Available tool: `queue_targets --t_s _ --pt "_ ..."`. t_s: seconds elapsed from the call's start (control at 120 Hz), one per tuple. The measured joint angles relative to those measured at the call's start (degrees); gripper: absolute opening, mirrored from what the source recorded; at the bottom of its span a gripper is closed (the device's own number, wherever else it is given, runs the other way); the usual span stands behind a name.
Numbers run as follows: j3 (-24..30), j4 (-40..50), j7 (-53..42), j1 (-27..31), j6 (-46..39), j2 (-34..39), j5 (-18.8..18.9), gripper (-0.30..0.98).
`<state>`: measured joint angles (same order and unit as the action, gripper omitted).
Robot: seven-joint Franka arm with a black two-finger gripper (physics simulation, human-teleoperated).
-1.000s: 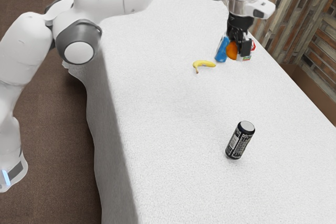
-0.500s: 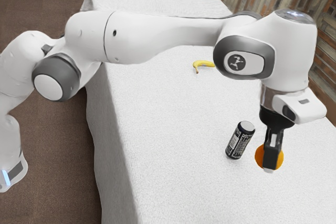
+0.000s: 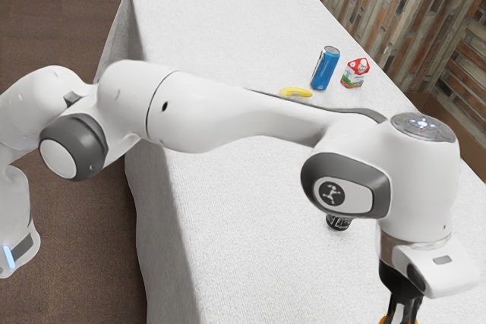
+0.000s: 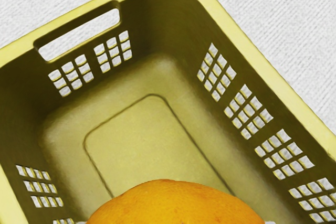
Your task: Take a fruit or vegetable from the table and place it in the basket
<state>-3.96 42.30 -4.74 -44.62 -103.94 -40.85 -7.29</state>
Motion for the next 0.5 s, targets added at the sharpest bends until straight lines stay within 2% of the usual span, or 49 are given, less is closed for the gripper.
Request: queue_targets --t_s 0.2,0.325,0.5 --pt "2.1 -1.6 0.1 -0.1 -2.4 -1.6 0.0 0.34" --pt "2.5 -1.9 0.0 0.0 -3.3 -2.0 -0.3 0.54" --pt "2.6 -2.0 0.0 0.0 -3.8 -2.0 -0.4 0.64"
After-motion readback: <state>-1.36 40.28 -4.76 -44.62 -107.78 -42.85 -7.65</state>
